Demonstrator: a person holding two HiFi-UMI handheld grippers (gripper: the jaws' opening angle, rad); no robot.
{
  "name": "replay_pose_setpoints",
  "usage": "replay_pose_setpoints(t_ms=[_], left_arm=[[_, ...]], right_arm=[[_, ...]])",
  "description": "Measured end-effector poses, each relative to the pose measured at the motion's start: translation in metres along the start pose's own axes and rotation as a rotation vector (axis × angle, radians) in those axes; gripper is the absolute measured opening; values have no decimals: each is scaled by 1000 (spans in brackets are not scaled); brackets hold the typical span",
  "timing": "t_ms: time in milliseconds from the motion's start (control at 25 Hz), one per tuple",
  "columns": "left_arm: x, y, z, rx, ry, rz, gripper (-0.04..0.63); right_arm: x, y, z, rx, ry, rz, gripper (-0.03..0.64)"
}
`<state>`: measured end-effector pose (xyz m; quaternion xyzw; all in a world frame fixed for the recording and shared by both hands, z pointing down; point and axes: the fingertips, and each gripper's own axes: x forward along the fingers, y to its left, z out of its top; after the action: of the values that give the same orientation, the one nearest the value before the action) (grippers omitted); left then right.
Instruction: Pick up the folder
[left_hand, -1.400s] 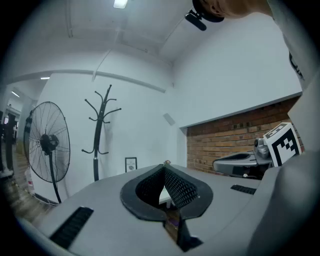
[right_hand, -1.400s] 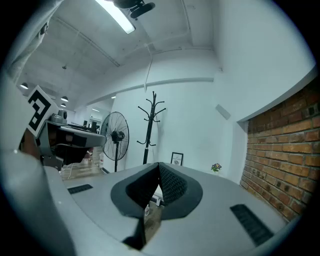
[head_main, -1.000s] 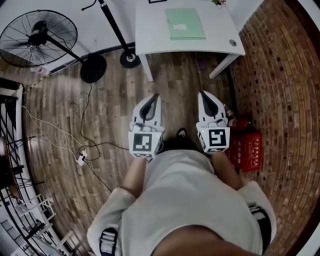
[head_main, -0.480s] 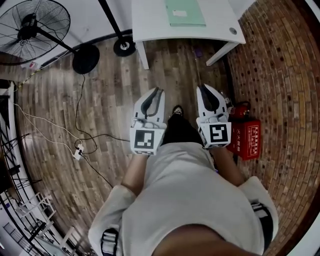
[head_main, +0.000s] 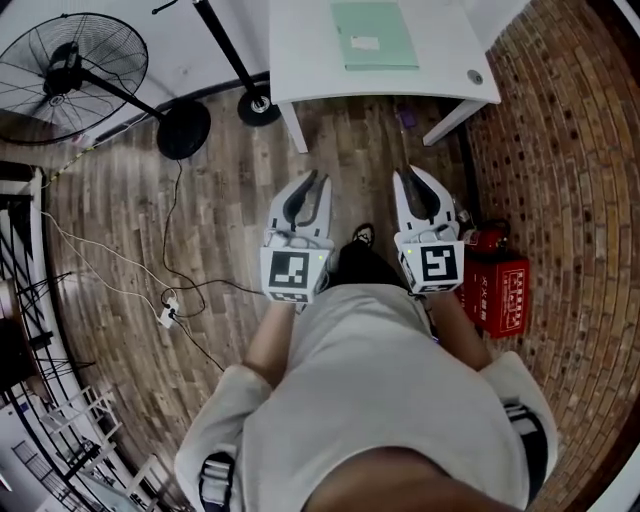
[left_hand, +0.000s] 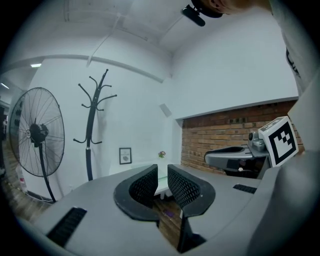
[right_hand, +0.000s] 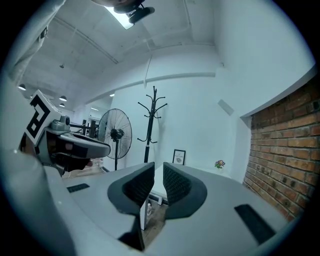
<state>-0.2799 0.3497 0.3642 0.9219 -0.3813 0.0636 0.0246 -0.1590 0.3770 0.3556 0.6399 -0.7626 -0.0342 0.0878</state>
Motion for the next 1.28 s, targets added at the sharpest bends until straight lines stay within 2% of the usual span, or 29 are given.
replay_pose_setpoints(t_ms=[360, 600, 960, 1280], left_arm=[[91, -8, 13, 17, 25, -41, 52], [136, -16, 6, 36, 94, -45, 52], [171, -29, -6, 40, 160, -48, 52], [205, -25, -5, 26, 155, -50, 51]], right_arm=[[40, -73, -13, 28, -3, -23, 54], [54, -114, -30, 149, 10, -7, 55], [64, -153, -51, 179, 30, -9, 63], [71, -175, -60, 191, 48, -14, 64]])
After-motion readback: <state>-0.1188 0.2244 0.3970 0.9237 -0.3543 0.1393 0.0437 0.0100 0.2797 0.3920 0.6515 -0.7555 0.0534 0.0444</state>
